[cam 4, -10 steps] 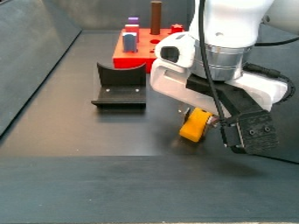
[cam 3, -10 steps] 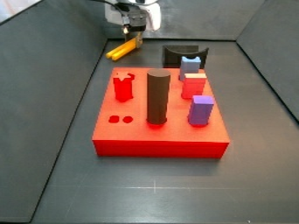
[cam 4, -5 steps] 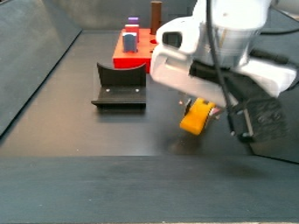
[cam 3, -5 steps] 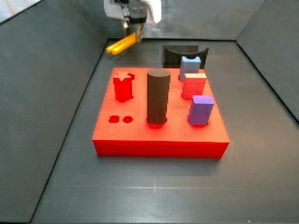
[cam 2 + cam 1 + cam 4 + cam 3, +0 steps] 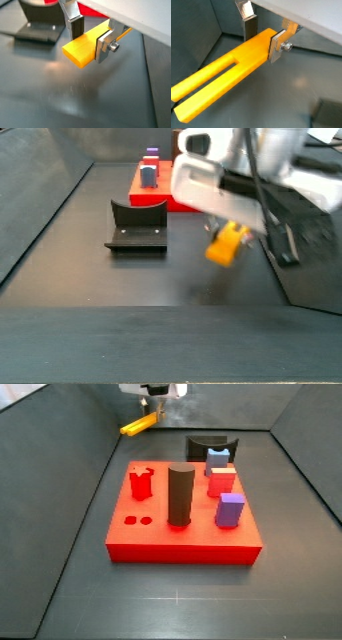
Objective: Pick up the square-circle object. Move up. Rotate the square-circle object. Place the square-circle object on the fixture. Regrasp the square-circle object. Move to above the board. Insert the square-circle object.
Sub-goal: Rotate the square-circle object.
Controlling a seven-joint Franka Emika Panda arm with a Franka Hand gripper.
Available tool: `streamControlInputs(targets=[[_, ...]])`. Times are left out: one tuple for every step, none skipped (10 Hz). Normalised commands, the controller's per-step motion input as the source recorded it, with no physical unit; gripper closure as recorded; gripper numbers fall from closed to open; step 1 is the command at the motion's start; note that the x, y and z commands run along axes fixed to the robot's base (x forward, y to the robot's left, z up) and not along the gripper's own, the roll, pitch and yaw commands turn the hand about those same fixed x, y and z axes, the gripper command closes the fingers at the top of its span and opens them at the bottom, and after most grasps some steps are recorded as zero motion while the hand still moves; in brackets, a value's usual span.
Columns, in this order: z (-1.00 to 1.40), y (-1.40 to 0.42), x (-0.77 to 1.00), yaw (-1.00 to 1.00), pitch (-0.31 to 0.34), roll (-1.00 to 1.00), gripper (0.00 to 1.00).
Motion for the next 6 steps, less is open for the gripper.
streamControlInputs(targets=[[0.72, -0.94, 0.04, 0.02, 0.019, 0.04, 1.00], [0.66, -0.81, 0.02, 0.02, 0.032, 0.06, 1.00], [0.52, -0.55, 0.01, 0.03, 0.073, 0.10, 1.00], [0.37, -0.28, 0.01, 0.03, 0.112, 0.13, 1.00], [0.26, -0.10, 0.00, 0.03, 0.135, 0.15, 1.00], [0.18, -0.06, 0.00, 0.03, 0.146, 0.14, 1.00]])
